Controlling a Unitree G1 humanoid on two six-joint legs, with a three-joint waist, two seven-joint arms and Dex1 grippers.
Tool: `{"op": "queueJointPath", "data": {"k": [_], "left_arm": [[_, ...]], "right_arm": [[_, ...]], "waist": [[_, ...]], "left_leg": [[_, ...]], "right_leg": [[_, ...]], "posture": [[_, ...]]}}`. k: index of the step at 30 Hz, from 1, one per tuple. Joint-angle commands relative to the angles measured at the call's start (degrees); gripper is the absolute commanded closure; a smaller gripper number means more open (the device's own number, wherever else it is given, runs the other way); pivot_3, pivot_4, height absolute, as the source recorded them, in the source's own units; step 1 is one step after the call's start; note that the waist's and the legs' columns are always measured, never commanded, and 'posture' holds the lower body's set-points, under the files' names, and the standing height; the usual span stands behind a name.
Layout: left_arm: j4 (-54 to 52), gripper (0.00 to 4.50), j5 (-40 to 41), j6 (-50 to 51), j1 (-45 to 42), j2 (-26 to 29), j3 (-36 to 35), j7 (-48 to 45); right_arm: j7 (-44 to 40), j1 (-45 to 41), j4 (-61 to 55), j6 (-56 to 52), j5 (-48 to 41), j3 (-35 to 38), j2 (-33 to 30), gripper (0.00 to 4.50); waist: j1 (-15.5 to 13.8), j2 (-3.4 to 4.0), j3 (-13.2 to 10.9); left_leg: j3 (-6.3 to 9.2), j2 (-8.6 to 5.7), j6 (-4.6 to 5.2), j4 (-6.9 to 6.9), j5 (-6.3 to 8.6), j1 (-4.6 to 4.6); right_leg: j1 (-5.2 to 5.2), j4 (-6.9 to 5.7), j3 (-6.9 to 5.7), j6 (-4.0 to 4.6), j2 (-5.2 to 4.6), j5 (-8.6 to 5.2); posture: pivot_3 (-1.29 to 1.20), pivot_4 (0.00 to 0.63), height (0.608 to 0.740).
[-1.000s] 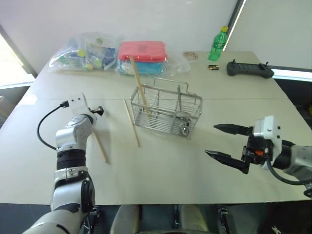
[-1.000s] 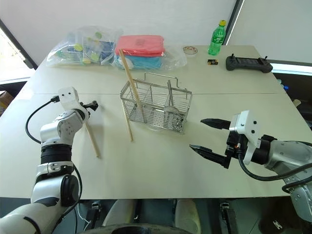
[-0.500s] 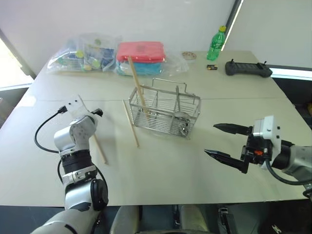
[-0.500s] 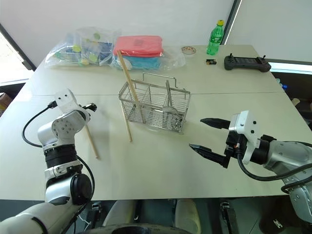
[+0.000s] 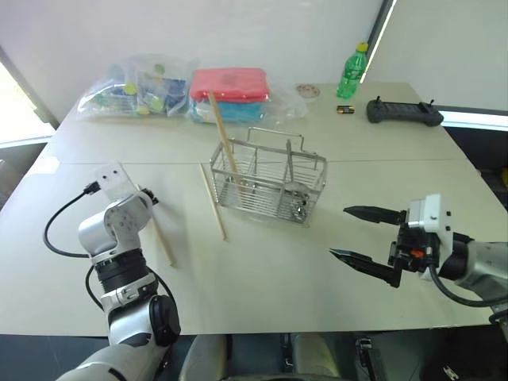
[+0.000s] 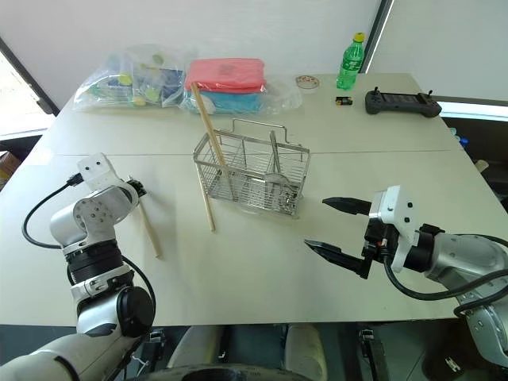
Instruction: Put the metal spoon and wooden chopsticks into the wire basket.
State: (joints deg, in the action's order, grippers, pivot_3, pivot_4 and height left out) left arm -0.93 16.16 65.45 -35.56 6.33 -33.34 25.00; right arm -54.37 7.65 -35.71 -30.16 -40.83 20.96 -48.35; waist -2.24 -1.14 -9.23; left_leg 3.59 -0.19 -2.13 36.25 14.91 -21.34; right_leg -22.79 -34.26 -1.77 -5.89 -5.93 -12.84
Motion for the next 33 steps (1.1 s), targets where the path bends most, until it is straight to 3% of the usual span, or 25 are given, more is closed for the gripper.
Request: {"op": "queueJointPath", "data": {"k": [1,2,17,23,26,30,33], "left_arm": [[2.2,3.94,-0.4,0.7,0.3,-0.7,-0.8,0.0],[2.3,4.47,-0.5,0.6,0.1,-0.7,-0.8,0.0],[2.0,4.47,-0.7,-2.5,-1.7,-0.1,-1.7,-1.1],[4.0,4.47,-3.1,-25.2,-3.6,9.8,5.9,-15.0],[6.0,4.47,-0.5,-33.7,-7.8,13.4,5.7,-21.4],[5.8,4.47,10.6,-35.8,-16.8,15.2,3.4,-32.2],[0.5,4.47,18.2,-33.6,-21.4,16.0,7.0,-42.1]], "right_arm": [[0.5,-1.7,-1.6,0.4,-1.5,1.1,-0.4,0.00],[0.7,-1.8,-1.6,0.2,-1.7,1.1,-0.3,0.00],[1.8,-3.5,-0.9,-1.6,-4.0,1.7,-1.4,0.00],[1.6,-3.9,-0.3,-2.2,-4.4,2.2,-2.1,0.00],[1.6,-3.8,-0.5,-2.4,-4.6,2.3,-2.4,0.00],[1.5,-3.6,-0.7,-2.6,-4.8,2.5,-2.6,0.00],[1.7,-3.4,-0.6,-2.6,-4.5,2.4,-2.6,0.00]], "waist": [[-0.1,0.00,0.0],[-0.2,0.00,0.0],[-0.1,-0.01,0.0],[0.0,-0.45,-0.2],[-0.2,-0.45,-0.2],[-0.2,-0.47,-0.2],[0.0,-0.48,-0.3]], "left_leg": [[0.00,0.00,0.00,0.01,0.00,0.00],[0.02,-0.01,0.00,0.02,0.00,0.00],[0.06,-0.02,0.00,0.03,0.00,-0.01],[0.08,0.00,-0.03,-0.02,-0.02,-0.17],[0.05,0.00,-0.03,-0.02,-0.02,-0.27],[0.05,-0.02,-0.03,0.01,-0.02,-0.31],[0.05,-0.02,-0.03,0.02,-0.02,-0.29]], "right_leg": [[0.01,0.00,0.00,-0.01,0.00,-0.01],[0.02,0.00,-0.01,0.00,0.00,-0.01],[0.05,0.00,-0.02,0.00,0.00,-0.03],[-0.15,0.01,-0.05,0.20,0.02,0.07],[-0.21,0.09,-0.02,0.21,0.00,0.08],[-0.17,0.15,-0.04,0.20,-0.02,0.08],[-0.14,0.16,-0.03,0.18,-0.02,0.07]], "posture": [[0.00,0.150,0.692],[0.00,0.150,0.692],[0.00,0.150,0.692],[0.00,0.150,0.692],[0.00,0.150,0.692],[0.00,0.150,0.692],[0.00,0.150,0.692]]}}
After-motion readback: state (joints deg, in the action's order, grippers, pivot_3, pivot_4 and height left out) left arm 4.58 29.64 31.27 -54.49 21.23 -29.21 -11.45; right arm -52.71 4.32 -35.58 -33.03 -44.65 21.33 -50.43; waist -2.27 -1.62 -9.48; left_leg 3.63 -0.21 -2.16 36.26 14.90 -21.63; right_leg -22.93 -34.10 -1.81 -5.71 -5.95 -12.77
